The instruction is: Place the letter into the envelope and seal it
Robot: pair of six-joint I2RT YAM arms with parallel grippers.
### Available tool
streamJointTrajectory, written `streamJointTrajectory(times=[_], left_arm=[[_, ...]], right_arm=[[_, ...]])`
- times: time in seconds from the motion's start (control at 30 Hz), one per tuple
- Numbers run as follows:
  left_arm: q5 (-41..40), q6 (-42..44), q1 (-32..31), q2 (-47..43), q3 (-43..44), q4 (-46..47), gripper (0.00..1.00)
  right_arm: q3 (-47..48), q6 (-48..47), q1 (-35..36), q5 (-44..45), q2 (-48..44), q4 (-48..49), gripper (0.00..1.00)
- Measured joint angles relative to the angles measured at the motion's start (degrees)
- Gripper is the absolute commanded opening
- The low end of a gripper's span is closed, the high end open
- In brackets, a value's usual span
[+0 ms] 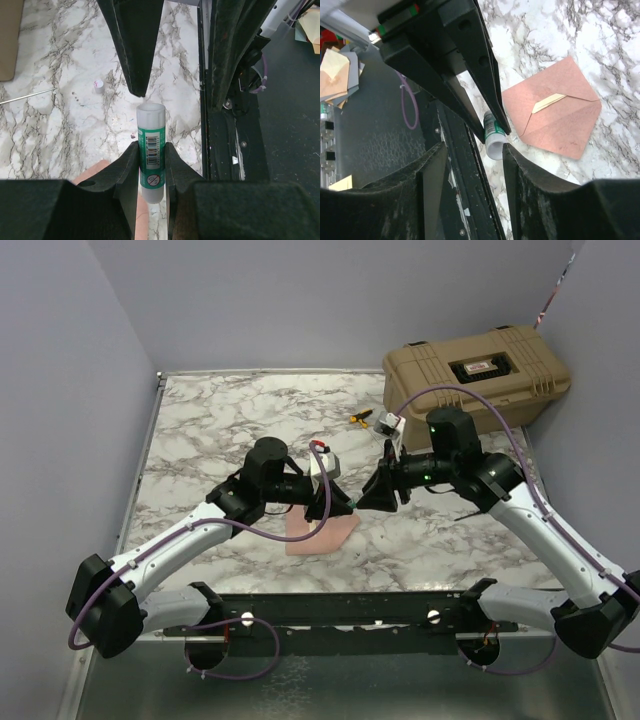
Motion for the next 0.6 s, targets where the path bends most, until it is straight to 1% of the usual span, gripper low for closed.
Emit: streamJointTrajectory(times=[0.13, 0.33, 0.43, 0.6], left_arm=[[0.02, 0.04, 0.02, 0.0, 0.09, 0.0, 0.0], [0.2, 0.17, 0.0, 0.0, 0.09, 0.0, 0.0], [0.7, 0.24, 0.0, 0.0, 0.17, 0.0, 0.0], [1.05, 0.28, 0.0, 0.0, 0.28, 0.0, 0.0]], right_arm=[[0.9, 1.27, 0.0, 0.59, -1.03, 0.17, 0.59], [1.01, 1.25, 0.0, 1.53, -0.28, 0.39, 0.6], [1.01, 0.61, 0.0, 1.27, 1.03, 0.37, 0.57], [1.01, -0.61, 0.0, 0.92, 2.91, 0.33, 0.46]])
